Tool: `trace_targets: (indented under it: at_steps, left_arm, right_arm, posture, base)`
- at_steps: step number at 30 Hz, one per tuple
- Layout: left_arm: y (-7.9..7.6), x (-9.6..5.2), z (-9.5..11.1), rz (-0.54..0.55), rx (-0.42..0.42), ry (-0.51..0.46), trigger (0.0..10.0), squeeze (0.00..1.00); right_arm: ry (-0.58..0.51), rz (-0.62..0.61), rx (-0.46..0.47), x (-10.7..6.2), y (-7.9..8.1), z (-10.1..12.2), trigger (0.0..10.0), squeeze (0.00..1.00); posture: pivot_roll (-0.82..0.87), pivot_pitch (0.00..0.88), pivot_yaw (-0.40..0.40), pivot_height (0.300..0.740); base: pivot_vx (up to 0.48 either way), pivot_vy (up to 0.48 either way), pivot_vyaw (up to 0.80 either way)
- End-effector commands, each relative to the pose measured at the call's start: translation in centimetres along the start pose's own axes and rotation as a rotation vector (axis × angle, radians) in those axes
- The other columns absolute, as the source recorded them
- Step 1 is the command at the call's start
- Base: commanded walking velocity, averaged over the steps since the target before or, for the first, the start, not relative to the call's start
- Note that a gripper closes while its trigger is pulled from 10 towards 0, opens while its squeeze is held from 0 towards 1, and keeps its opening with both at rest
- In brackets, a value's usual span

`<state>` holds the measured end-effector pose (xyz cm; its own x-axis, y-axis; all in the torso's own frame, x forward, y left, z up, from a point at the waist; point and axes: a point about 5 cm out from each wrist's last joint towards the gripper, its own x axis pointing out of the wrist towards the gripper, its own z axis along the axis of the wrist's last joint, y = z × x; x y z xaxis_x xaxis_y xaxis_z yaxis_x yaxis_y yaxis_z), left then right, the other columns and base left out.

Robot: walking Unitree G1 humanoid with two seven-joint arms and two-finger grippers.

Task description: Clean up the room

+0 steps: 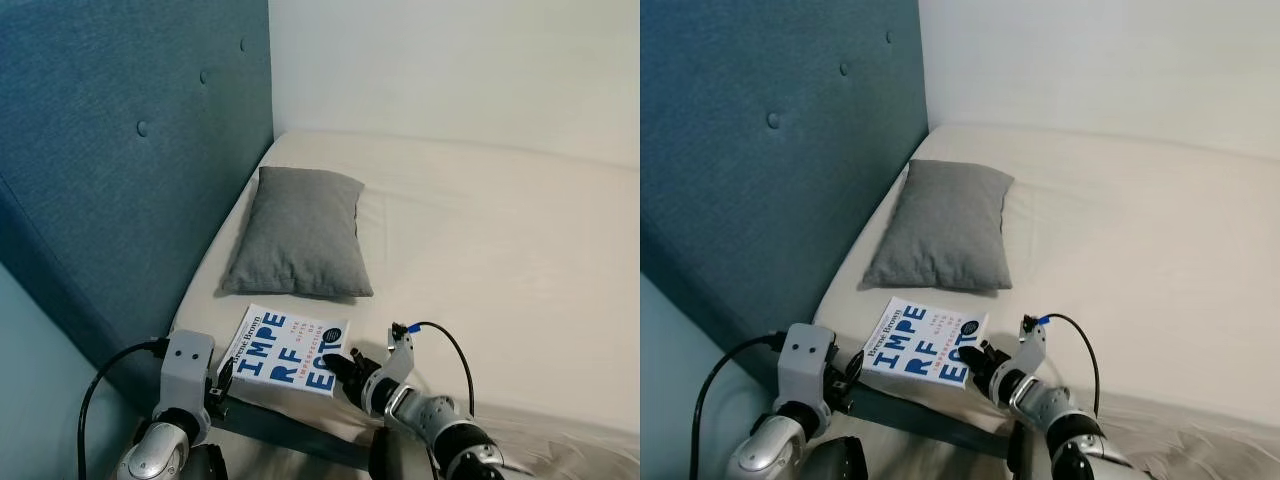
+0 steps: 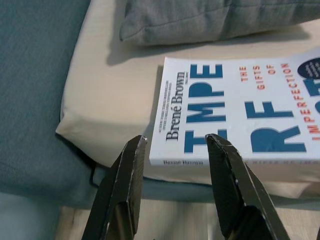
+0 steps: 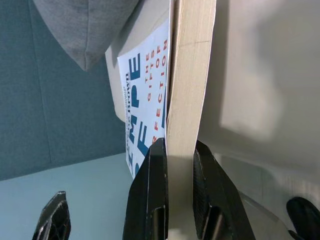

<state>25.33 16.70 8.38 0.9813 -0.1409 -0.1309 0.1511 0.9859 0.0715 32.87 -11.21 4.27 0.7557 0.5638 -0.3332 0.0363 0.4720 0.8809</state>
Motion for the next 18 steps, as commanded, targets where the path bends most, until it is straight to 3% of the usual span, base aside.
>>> trace_targets:
  at_steps: [1,5,18]
  left_arm:
    - [0.3,-0.3,0.0,0.010,-0.006,0.009,10.0,0.00]
    - [0.7,-0.7,0.2,0.028,-0.014,0.009,10.0,0.00]
    - [0.9,-0.9,0.4,0.031,-0.016,0.019,10.0,0.00]
  right_arm:
    - [-0.013,-0.020,-0.008,0.1,0.1,0.4,10.0,0.00]
    - [-0.018,-0.025,-0.066,0.5,1.2,1.4,10.0,0.00]
    - [-0.046,-0.043,-0.123,0.4,1.6,2.7,10.0,0.00]
  posture:
    - [0.10,0.264,-0.080,0.545]
    - [0.12,0.274,-0.083,0.545]
    - [0.13,0.280,-0.074,0.545]
  base:
    - [0.000,0.000,0.00]
    - [0.000,0.000,0.00]
    - [0.000,0.000,0.00]
